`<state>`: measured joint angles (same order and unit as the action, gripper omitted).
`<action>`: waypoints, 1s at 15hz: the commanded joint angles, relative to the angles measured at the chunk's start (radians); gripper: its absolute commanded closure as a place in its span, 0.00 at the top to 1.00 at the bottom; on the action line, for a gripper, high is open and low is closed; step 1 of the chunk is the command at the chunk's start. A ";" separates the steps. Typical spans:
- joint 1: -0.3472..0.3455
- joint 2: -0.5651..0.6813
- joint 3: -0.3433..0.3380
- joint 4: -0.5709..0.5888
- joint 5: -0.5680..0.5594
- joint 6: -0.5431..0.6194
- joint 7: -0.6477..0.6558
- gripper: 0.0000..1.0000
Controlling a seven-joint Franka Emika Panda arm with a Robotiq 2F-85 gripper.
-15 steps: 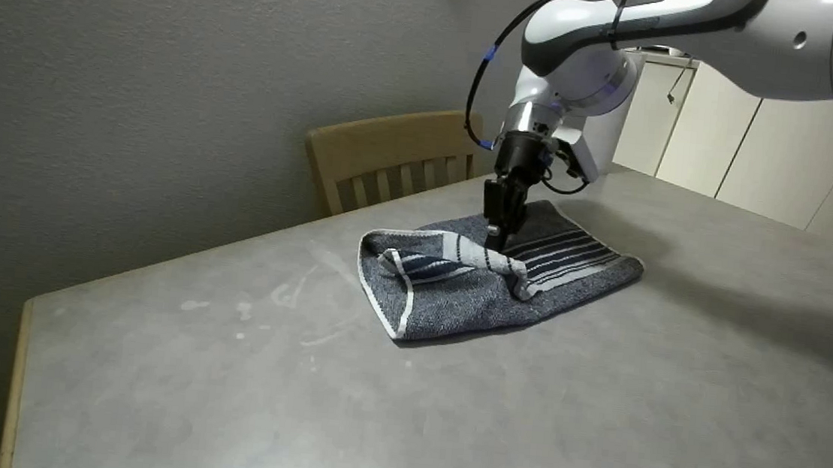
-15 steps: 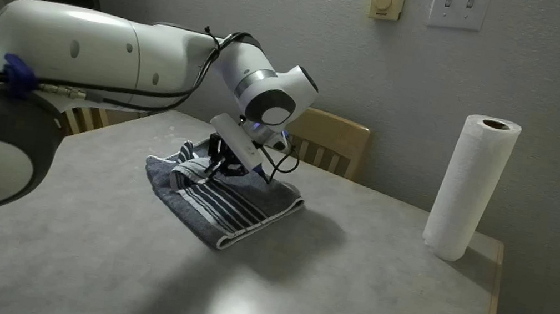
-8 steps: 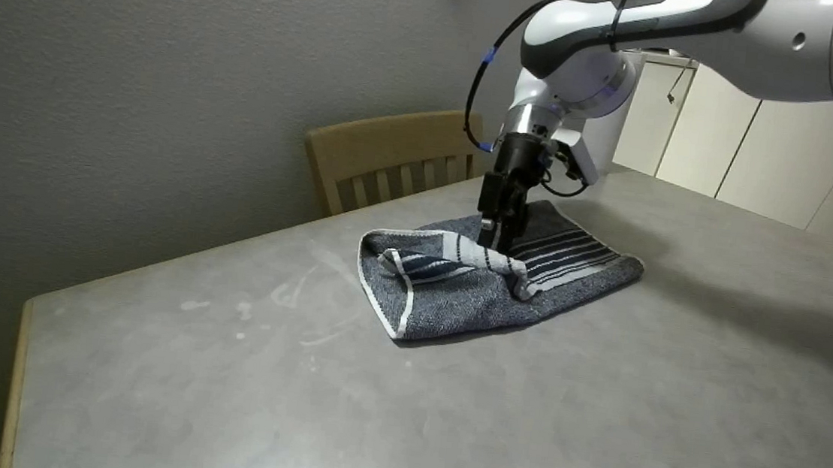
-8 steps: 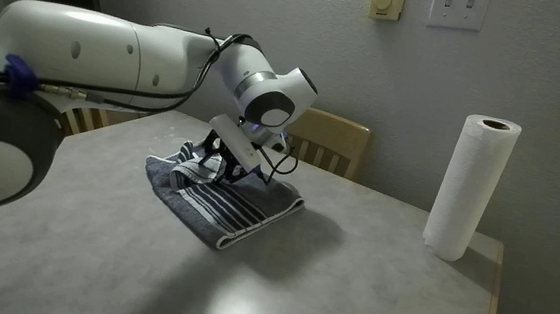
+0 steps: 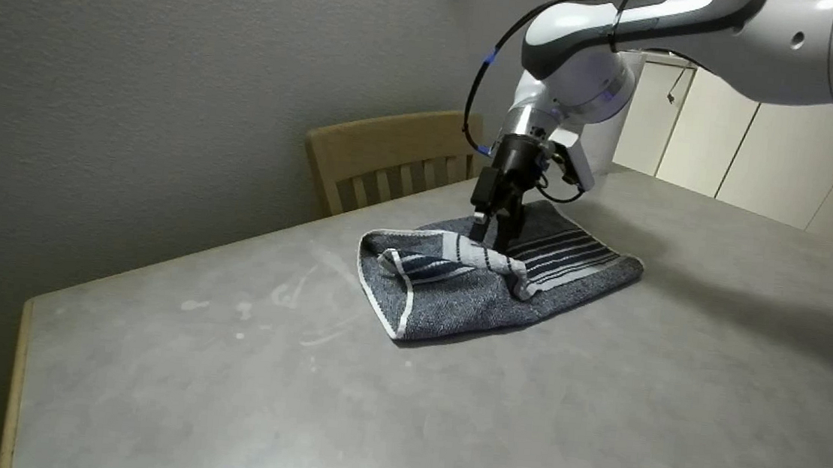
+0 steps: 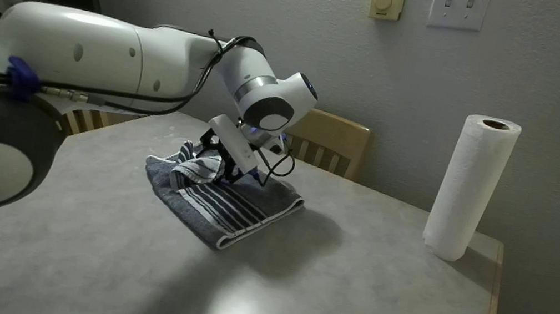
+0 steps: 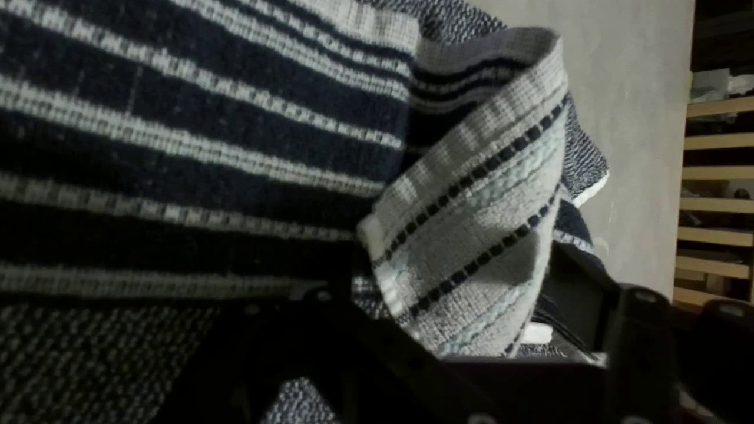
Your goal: Unfold the grey towel.
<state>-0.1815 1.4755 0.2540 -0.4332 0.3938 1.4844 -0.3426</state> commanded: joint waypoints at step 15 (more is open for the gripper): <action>-0.047 0.000 0.020 -0.059 0.056 0.046 -0.024 0.00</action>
<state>-0.2109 1.4758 0.2592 -0.4677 0.4277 1.5084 -0.3447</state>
